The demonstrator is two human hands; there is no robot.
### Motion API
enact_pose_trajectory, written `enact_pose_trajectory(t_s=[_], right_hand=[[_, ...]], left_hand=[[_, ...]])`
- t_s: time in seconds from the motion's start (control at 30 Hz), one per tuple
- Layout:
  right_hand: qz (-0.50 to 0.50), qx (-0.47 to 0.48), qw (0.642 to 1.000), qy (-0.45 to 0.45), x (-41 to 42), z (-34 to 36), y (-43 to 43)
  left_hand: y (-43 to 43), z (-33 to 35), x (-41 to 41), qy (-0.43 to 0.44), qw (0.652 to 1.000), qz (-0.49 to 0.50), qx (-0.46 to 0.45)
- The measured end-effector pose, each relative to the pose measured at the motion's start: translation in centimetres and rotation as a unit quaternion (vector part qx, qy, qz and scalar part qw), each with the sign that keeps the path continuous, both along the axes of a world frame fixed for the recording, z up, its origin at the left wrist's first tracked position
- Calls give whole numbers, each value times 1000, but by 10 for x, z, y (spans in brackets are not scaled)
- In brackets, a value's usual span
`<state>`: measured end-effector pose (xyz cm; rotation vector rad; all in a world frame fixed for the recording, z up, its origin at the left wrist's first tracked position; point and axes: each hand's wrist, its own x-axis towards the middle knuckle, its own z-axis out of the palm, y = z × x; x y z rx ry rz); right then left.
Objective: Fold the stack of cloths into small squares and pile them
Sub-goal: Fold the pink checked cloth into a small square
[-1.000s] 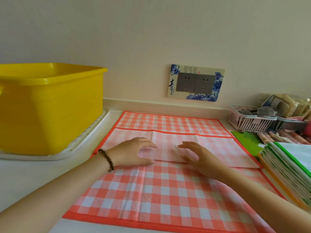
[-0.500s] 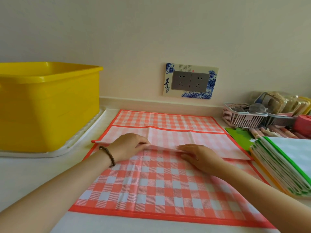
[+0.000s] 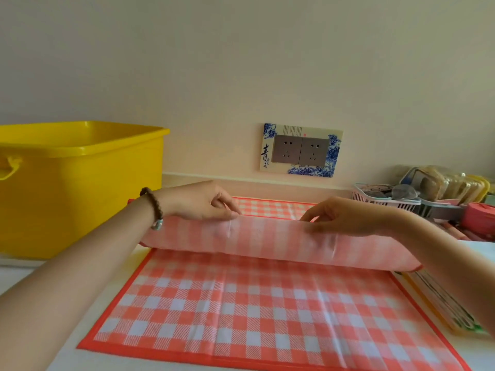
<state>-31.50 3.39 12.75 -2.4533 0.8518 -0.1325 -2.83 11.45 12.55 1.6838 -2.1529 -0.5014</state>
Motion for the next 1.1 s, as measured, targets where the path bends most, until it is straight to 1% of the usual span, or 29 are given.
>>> enact_pose_trajectory(t_s=[0.07, 0.1, 0.13, 0.17, 0.23, 0.3, 0.37, 0.47, 0.57, 0.67, 0.73, 0.87, 1.0, 1.1], right_hand=[[1, 67, 998, -5, 0, 11, -4], [-1, 68, 998, 0, 1, 12, -8], [-9, 46, 999, 3, 3, 12, -12], [-20, 1, 1000, 7, 6, 9, -18], [-40, -79, 996, 2, 14, -2, -29], [-55, -117, 992, -3, 22, -17, -39], [-77, -135, 988, -2, 29, -31, -48], [-111, -167, 980, -3, 38, -50, -61], [-149, -198, 969, 3, 42, -64, -74], [-175, -197, 964, -22, 47, -75, -84], [-190, -209, 959, -34, 50, -82, -90], [-205, -220, 952, -61, 51, -93, -95], [-184, -202, 960, -56, 56, -106, -82], [-173, -170, 967, -80, 67, -118, -66]], left_hand=[[-5, 5, 5, 11, 1000, -7, 11], [-9, 3, 8, 13, 1000, -1, 12], [-13, 0, 10, 16, 1000, 8, 8], [-17, -4, 11, 21, 999, 24, -5], [-21, -15, 9, 18, 997, 58, -53], [-22, -26, 4, -30, 991, 83, -105], [-23, -35, -3, -50, 988, 75, -125], [-26, -48, -12, -38, 994, 59, -87], [-30, -63, -20, -56, 996, 57, -33], [-34, -77, -23, -80, 995, 56, 31], [-35, -85, -27, -105, 991, 59, 54], [-38, -102, -31, -148, 983, 94, 58], [-40, -120, -27, -174, 977, 111, 61], [-41, -129, -26, -196, 972, 120, 50]])
